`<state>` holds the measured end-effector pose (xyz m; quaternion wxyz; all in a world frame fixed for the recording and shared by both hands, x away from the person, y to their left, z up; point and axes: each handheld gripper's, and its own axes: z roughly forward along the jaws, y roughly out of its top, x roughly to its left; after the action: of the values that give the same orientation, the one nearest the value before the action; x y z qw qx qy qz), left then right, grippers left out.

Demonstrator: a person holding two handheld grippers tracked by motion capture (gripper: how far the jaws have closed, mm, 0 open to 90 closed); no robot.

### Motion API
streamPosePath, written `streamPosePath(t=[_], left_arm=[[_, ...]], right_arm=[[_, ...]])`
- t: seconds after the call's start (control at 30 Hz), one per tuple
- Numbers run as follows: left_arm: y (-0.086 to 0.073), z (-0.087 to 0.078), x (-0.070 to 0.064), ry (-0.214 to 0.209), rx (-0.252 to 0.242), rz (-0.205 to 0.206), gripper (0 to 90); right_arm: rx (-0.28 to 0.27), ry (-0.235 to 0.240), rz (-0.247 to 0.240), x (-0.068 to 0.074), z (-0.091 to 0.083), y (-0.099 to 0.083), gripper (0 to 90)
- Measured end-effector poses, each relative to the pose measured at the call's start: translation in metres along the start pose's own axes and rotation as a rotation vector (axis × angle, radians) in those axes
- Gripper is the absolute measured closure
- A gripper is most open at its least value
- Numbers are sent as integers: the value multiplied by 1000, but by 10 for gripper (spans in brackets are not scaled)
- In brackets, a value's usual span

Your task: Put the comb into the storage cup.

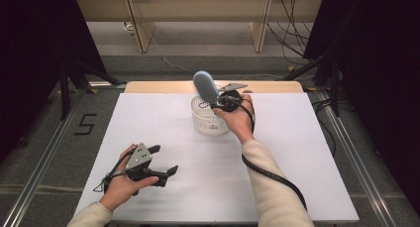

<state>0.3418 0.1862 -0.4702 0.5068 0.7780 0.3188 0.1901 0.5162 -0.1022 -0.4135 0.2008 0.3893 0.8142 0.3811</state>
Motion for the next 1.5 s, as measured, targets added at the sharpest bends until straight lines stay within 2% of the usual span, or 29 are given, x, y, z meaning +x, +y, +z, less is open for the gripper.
streamPosePath(t=[0.07,0.17,0.3,0.47,0.6,0.73,1.17,1.5], left_arm=[[0,0,-1,-3,1,-3,48],[0,1,-1,-1,2,0,48],[0,1,-2,-1,4,2,48],[0,1,-1,-2,4,2,49],[0,1,-1,1,4,1,49],[0,1,-1,2,5,2,49],[-1,1,-1,2,5,-1,49],[-1,2,-1,4,9,0,49]], right_arm=[[2,24,3,4,-3,-3,505],[0,26,-21,6,-10,-4,452],[-11,33,-8,4,-16,-3,418],[-39,38,21,0,-20,-3,334],[-52,39,22,-1,-21,-3,276],[-59,64,18,0,-22,-6,239],[-91,102,18,-2,-35,-17,212],[-118,91,17,-7,-51,-27,212]])
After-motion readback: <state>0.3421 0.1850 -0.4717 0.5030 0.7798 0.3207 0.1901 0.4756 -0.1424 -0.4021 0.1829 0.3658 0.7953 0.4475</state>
